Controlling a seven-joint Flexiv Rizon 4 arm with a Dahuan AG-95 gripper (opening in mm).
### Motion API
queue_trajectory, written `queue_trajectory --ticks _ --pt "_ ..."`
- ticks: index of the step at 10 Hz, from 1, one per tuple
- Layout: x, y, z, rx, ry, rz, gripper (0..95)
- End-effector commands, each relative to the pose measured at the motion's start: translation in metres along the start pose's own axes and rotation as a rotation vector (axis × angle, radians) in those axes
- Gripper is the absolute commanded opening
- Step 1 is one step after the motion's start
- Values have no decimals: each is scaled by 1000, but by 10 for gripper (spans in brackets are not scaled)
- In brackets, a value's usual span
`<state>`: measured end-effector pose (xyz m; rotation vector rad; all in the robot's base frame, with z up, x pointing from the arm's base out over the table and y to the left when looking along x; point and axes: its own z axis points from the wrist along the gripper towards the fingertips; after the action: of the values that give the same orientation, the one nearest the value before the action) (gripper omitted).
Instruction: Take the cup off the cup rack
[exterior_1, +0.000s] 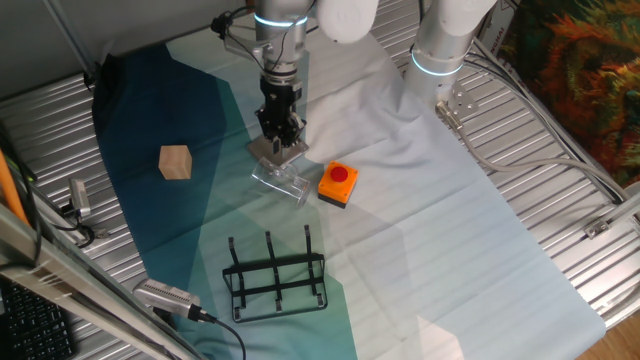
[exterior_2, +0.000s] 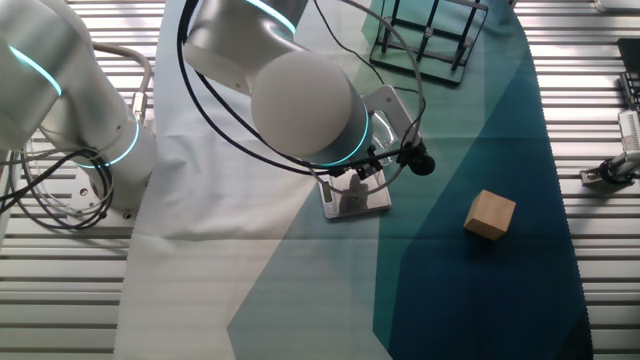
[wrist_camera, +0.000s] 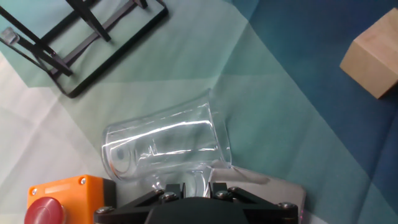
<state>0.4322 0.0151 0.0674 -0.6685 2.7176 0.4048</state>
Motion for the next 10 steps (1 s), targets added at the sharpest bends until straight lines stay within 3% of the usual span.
queue_trajectory --ticks 1,10 --pt "0 -1 4 6 -3 -1 190" --pt "2 1 15 17 -8 -2 190"
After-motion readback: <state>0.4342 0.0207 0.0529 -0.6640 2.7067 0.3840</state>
